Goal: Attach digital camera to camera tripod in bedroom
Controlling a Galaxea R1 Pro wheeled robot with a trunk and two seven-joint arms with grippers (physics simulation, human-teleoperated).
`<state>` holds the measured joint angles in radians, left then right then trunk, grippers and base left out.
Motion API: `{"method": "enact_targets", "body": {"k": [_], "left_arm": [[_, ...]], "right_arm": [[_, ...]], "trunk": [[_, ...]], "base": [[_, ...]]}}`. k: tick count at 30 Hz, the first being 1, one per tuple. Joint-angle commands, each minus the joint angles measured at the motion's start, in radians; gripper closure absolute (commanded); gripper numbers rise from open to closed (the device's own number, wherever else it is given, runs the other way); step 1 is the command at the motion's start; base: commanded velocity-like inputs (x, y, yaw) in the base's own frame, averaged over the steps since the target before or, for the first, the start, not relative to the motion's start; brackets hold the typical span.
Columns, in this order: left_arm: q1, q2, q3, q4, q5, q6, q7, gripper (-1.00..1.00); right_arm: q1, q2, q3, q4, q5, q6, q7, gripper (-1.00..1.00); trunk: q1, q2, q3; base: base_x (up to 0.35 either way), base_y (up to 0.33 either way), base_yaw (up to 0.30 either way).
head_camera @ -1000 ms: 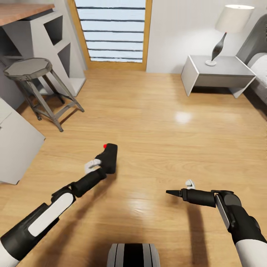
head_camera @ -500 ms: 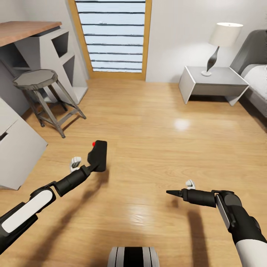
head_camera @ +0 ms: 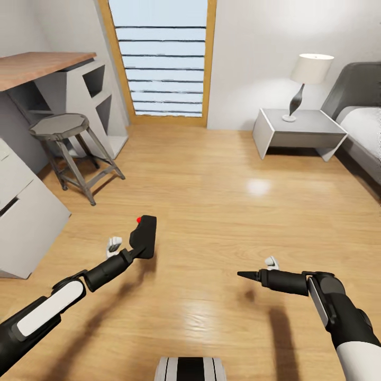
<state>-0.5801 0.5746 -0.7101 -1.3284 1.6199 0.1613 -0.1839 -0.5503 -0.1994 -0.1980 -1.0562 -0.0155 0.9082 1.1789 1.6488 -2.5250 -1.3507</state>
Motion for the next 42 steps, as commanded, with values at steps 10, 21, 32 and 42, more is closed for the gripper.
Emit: {"method": "enact_targets", "body": {"k": [10, 21, 32, 42], "left_arm": [[-0.001, -0.04, -0.023, 0.075, 0.012, 0.002, -0.216, 1.0], [-0.001, -0.043, -0.023, 0.157, 0.021, 0.014, -0.298, 1.0], [-0.001, -0.045, -0.023, 0.166, 0.023, 0.016, -0.299, 1.0], [-0.001, -0.046, -0.023, 0.171, 0.124, 0.016, -0.299, 1.0]], "right_arm": [[0.0, 0.001, -0.001, -0.008, -0.002, 0.008, 0.002, -1.0], [0.0, 0.001, -0.001, -0.001, 0.0, 0.009, -0.003, -1.0], [0.0, 0.003, 0.0, -0.001, 0.0, 0.008, -0.007, -1.0], [0.0, 0.003, -0.001, -0.005, -0.001, 0.009, -0.005, -1.0]], "trunk": [[-0.005, 0.002, 0.038], [-0.01, 0.005, 0.081], [-0.015, 0.007, 0.123], [-0.019, 0.01, 0.162]], "base": [[0.0, 0.0, 0.0], [0.0, 0.0, 0.0], [0.0, 0.0, 0.0], [0.0, 0.0, 0.0]]}}
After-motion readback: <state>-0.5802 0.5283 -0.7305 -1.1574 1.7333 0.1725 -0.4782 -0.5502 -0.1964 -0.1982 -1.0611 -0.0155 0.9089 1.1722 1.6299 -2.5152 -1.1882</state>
